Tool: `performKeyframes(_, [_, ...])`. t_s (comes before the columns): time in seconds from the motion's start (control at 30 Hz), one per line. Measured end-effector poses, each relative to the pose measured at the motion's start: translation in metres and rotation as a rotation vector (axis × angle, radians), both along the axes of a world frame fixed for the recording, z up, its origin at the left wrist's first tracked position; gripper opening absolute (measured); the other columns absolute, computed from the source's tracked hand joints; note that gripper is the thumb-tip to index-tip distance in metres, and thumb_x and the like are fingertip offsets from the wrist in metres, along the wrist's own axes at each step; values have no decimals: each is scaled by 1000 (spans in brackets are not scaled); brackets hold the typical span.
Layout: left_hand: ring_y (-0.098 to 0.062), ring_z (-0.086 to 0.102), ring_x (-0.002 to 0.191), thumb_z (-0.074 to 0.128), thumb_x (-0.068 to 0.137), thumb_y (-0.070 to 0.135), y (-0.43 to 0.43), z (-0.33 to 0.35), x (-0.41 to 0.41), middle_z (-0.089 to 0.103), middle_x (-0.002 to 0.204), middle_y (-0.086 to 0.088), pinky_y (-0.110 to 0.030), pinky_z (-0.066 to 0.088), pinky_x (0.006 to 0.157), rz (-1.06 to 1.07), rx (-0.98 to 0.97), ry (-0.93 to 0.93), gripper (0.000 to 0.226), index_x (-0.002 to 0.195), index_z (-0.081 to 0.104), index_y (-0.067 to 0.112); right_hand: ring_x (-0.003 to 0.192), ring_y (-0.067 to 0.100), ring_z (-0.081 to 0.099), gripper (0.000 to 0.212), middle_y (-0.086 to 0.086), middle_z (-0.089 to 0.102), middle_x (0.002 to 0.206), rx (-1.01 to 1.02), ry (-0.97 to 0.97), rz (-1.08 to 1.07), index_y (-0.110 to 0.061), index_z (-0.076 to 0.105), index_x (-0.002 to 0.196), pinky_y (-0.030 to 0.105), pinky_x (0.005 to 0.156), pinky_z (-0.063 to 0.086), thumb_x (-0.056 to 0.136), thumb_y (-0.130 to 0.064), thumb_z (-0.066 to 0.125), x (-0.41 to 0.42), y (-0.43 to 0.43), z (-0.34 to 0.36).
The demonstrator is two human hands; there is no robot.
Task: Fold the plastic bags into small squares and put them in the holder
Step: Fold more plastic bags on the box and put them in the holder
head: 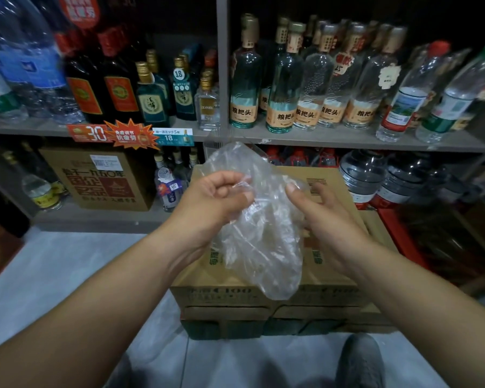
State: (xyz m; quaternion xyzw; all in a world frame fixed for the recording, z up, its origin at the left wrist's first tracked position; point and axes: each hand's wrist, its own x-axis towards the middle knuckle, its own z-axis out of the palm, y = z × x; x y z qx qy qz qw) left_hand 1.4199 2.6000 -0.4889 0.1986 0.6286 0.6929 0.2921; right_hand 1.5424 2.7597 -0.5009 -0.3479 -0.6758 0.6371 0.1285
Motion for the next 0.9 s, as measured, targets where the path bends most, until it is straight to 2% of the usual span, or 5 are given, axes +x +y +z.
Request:
performKeyframes(0.2, [-12,68,75,73,87,2,-10,0,-6,75,88,-3,-21,54,60,-2,-49,27,23,108,66,11,71,22,70,15,7,73,82,-13,251,-83,-14,60,94,39,71,55,91,-19,74,-7,15,3])
performKeyframes(0.43, [-19,69,73,73,92,17,-29,-2,-27,71,87,-10,-23,56,57,230,-189,101,20,104,68,2,90,32,73,26,9,75,89,54,301,-88,-25,63,69,57,91,57,84,-40,79,9,34,8])
performKeyframes(0.63, [-12,63,91,81,85,28,-28,-3,-16,65,105,2,-26,54,79,208,-241,362,31,112,66,26,93,37,70,40,19,71,100,189,304,-79,-15,66,90,61,91,55,81,-52,78,8,24,14])
performKeyframes(0.77, [-10,61,70,79,85,8,-32,3,-13,64,79,0,-20,55,63,127,-219,330,20,102,71,10,73,26,66,33,12,66,84,233,328,-131,-4,55,92,55,82,56,91,-31,73,5,27,15])
performKeyframes(0.9, [-16,62,69,81,84,19,-34,4,-12,64,77,-11,-20,51,55,122,-245,375,16,94,73,10,92,45,66,52,22,67,102,366,266,-159,-10,57,102,65,77,55,83,-56,71,4,28,14])
